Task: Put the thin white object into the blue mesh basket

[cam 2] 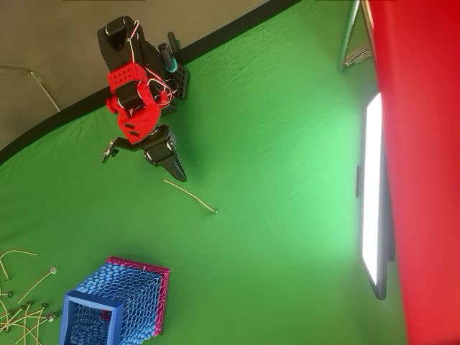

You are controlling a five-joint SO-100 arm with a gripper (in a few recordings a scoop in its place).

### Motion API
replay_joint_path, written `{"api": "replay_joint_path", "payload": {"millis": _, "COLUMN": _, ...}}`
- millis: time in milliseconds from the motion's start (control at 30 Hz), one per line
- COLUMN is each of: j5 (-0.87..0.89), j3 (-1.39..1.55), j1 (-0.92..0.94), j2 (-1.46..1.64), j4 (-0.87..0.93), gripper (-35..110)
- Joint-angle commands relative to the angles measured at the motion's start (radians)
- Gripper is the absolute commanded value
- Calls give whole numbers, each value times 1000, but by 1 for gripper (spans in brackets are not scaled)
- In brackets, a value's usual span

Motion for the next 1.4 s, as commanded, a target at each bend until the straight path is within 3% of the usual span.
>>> {"api": "replay_joint_path", "payload": {"millis": 0, "j5": 12, "j3": 8, "j1": -12, "j2": 8, "j4": 2, "gripper": 1}}
{"api": "replay_joint_path", "payload": {"millis": 1367, "j5": 28, "j3": 8, "j1": -3, "j2": 8, "j4": 2, "gripper": 1}}
